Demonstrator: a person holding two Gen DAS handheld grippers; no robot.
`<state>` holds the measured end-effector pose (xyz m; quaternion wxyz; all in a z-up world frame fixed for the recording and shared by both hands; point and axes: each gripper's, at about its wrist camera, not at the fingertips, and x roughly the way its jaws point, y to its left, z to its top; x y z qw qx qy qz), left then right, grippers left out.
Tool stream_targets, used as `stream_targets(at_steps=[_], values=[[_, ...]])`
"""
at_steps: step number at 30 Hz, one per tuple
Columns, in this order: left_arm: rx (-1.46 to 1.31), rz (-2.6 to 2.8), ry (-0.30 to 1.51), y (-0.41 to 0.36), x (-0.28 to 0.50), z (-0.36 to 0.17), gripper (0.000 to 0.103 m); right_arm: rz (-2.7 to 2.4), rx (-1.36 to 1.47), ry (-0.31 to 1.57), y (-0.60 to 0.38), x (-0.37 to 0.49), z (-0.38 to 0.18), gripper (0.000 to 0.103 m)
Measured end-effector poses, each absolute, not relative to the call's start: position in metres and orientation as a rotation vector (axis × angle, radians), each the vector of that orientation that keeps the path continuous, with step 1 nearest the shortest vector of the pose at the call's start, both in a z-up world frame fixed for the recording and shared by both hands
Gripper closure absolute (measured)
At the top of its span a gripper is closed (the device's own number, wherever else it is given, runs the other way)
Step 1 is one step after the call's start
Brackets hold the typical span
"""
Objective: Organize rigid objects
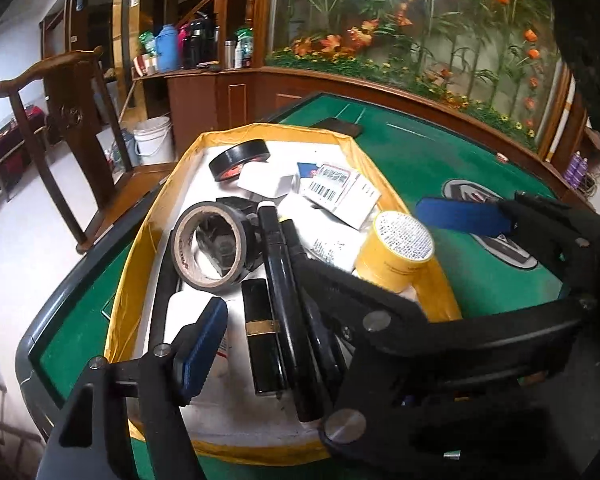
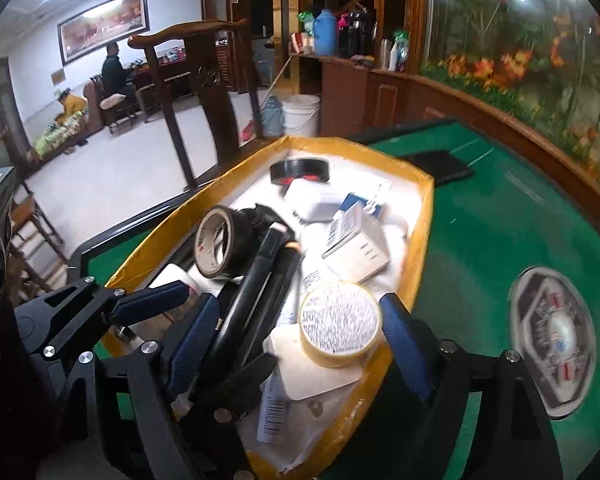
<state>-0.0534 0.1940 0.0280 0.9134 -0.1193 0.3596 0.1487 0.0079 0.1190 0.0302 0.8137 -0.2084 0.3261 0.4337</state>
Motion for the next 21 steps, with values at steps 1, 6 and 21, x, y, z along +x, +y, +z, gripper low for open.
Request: stream_targets(at_steps=[1,6,21], values=[[-0.253,0.297,0.731,0.195,-0.055,0.03,0.024,0.92,-0.445,0.677,0.118,0.005,0.033,0.021],[-0.265,0.251,0.701,0.196,-0.062,0.036,0.021,0.903,-0.422,0.644,0.115,-0.006,0.042,0.019],[-0.314,0.248,0.612,0.187,-0.086,0.04,0.01,0.808,-0.202,0.616,0.036,-0.001,0.045,0.018]])
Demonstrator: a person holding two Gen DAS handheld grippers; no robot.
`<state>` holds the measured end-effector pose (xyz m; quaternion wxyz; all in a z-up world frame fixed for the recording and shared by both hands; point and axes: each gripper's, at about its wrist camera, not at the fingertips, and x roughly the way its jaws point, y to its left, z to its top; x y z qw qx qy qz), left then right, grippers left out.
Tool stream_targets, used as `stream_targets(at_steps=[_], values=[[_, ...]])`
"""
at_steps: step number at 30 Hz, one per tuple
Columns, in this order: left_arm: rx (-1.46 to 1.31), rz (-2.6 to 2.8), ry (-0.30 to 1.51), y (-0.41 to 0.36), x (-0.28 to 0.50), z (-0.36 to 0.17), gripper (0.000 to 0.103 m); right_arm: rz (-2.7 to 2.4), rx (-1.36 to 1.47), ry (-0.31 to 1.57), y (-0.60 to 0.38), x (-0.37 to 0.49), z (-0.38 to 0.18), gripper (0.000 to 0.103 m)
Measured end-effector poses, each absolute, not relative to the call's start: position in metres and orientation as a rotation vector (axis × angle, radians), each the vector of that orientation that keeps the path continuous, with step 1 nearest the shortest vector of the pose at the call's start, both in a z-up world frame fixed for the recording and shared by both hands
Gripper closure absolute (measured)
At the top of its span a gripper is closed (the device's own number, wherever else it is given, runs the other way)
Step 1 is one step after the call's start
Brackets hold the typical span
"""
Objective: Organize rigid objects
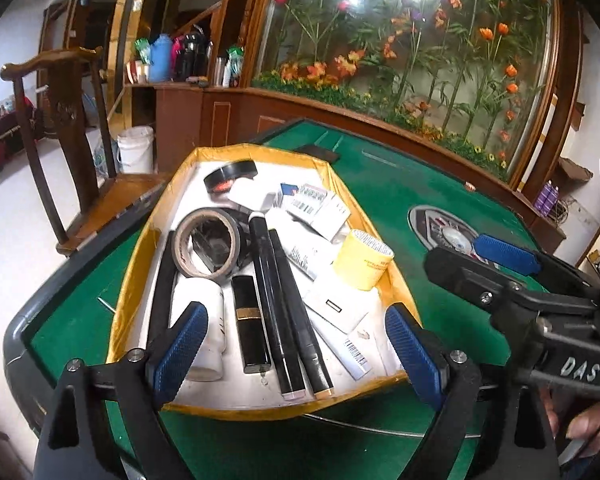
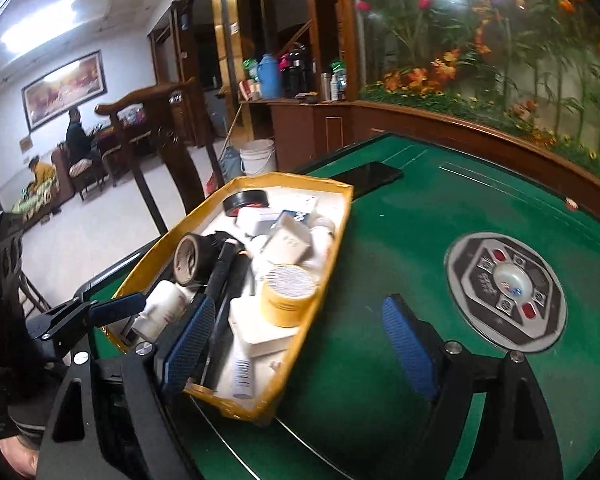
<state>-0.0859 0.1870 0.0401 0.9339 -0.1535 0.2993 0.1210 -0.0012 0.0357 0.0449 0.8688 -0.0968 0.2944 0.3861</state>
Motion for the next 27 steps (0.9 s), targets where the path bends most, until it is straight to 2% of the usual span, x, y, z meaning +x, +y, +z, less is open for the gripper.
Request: stream_targets(at_steps=[3,5,8,16,21,27], values=[[-0.275,0.284,0.57,0.177,-0.093,0.048,0.008,0.788,-0.19,0.596,0.021,0.0,0.048,0.018],[-0.222,0.304,0.553,0.165,-0.095,0.052,0.003,0.787,-0.164,0.579,0.007,-0.001,0.049,0.009],[-0.189,0.301,0.517,0.154,-0.098,0.055,0.001,0.772,-0.146,0.552,-0.018,0.0,0.048,0.008],[-0.155,0.334,0.576,0.144,-0.097,0.054,0.001,0.701,-0.073,0.476,-0.067,0.011,0.051,0.004],[-0.091,0.375,0.554,0.137,-0.104,0.061,0.001,0.723,0.034,0.626,-0.075,0.033,0.037,0.004],[-0.113,0.354,0.563,0.138,-0.105,0.066,0.001,0.721,0.099,0.663,-0.082,0.039,0.032,0.004]])
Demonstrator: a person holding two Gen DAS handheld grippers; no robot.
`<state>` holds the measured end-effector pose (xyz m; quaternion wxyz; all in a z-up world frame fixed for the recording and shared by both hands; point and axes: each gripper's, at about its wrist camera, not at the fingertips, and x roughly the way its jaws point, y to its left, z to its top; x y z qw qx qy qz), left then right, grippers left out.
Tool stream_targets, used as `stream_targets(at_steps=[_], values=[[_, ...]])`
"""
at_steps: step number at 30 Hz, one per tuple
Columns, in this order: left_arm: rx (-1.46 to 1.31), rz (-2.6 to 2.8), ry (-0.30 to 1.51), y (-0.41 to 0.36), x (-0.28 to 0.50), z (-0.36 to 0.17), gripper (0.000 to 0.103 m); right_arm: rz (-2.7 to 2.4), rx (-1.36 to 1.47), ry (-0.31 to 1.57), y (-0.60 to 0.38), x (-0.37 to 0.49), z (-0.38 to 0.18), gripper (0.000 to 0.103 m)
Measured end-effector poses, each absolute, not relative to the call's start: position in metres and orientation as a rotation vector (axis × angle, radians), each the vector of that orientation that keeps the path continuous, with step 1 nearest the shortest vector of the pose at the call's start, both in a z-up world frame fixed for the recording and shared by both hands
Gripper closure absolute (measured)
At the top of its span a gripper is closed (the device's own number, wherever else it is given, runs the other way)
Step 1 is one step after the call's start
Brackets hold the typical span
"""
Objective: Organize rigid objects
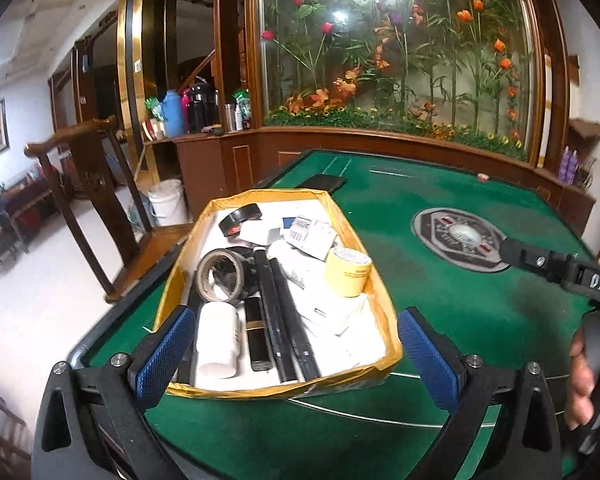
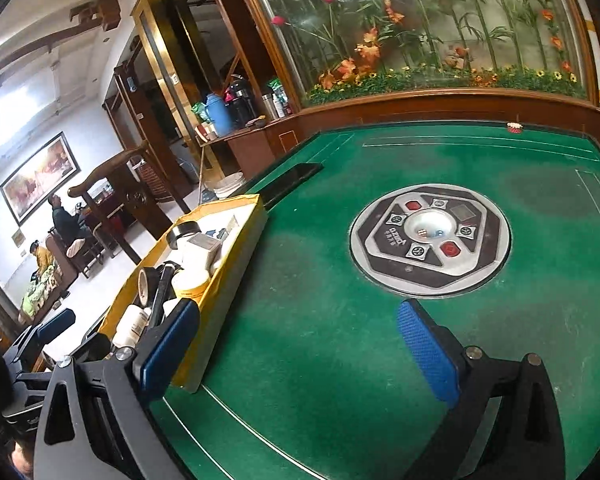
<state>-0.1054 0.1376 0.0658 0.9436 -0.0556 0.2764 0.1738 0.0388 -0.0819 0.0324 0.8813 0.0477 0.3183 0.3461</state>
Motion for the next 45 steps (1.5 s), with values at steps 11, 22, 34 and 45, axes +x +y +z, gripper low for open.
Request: stream_targets(at_steps=[11,22,34,45], values=[[-0.027,0.384,0.535,0.126,-0.12,0.086,0.001,0.719,0.092,0.675,-0.08,0.039,0.03,0.004],[-0.043,0.371,0.534,0.127,-0.127,0.095,0.001,0.726,0.077,0.674,-0.078,0.037,0.029,0.004],[0.077,0.411,0.565,0.105,-0.127,0.091,0.001,0.735,-0.108,0.614,-0.056,0.014,0.03,0.004],[0.072,0.417,0.569,0.103,-0.131,0.096,0.001,0.729,-0.096,0.61,-0.058,0.013,0.033,0.004]])
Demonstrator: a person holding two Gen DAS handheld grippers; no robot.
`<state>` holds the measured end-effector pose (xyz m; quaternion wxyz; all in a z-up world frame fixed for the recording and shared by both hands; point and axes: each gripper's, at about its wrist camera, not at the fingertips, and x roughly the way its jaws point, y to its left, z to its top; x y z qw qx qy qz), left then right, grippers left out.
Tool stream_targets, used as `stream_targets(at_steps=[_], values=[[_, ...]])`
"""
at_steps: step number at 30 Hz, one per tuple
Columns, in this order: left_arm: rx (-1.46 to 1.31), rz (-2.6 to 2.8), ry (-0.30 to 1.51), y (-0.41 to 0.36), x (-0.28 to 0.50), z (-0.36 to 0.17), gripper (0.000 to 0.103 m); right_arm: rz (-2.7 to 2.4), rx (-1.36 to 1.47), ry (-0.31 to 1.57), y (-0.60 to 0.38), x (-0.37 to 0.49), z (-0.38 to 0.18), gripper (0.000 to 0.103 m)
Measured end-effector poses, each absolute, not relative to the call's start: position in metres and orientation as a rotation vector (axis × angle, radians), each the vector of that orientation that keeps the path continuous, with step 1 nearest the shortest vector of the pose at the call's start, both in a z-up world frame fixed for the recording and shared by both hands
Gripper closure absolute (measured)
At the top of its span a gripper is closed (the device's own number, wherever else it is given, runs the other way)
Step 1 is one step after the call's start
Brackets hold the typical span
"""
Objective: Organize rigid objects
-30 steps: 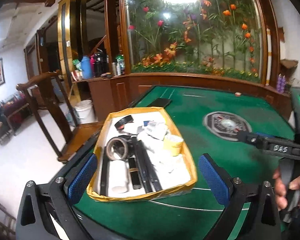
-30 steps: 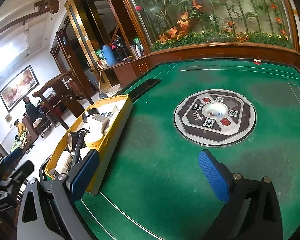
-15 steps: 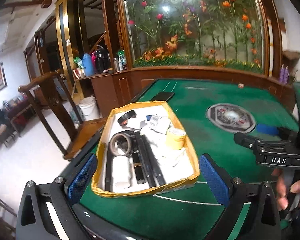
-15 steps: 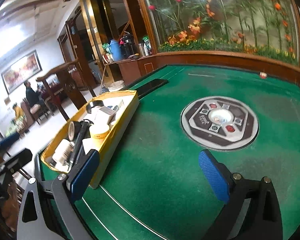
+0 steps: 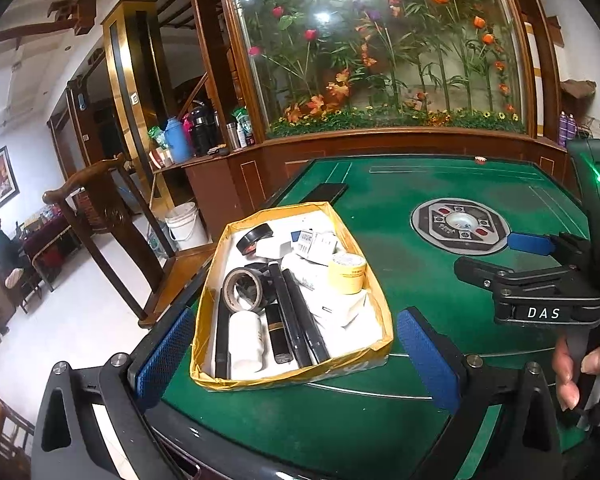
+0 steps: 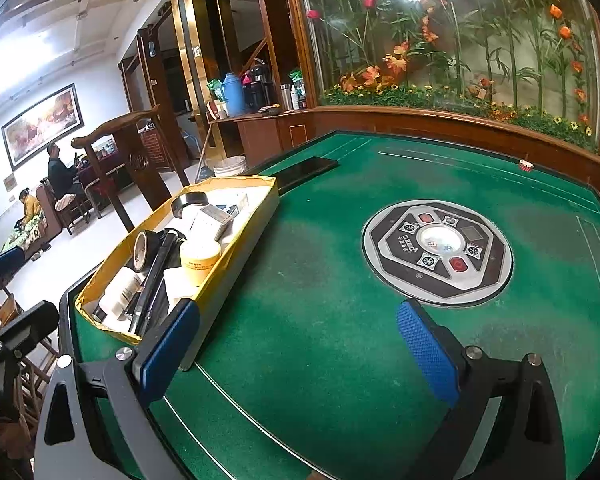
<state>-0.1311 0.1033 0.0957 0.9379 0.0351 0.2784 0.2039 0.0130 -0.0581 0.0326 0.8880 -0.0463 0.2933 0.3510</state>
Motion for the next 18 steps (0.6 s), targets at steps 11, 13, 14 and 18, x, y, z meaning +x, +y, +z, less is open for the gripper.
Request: stream_targets(at_steps=[11,13,14,18], values=[[0.054,0.447,0.584,0.11,-0.133,0.096,0.001,0.727,-0.093,0.608,-0.059,0.013,0.033,0.004],[0.04,0.452,0.588,0.113,-0.134,0.096,0.001,0.727,-0.094,0.609,-0.06,0.013,0.033,0.004],[0.033,0.451,0.589,0.114,-0.134,0.096,0.001,0.728,-0.093,0.61,-0.06,0.013,0.033,0.004],[0.021,0.468,0.572,0.119,-0.137,0.099,0.001,0.727,-0.093,0.607,-0.06,0.013,0.034,0.004]])
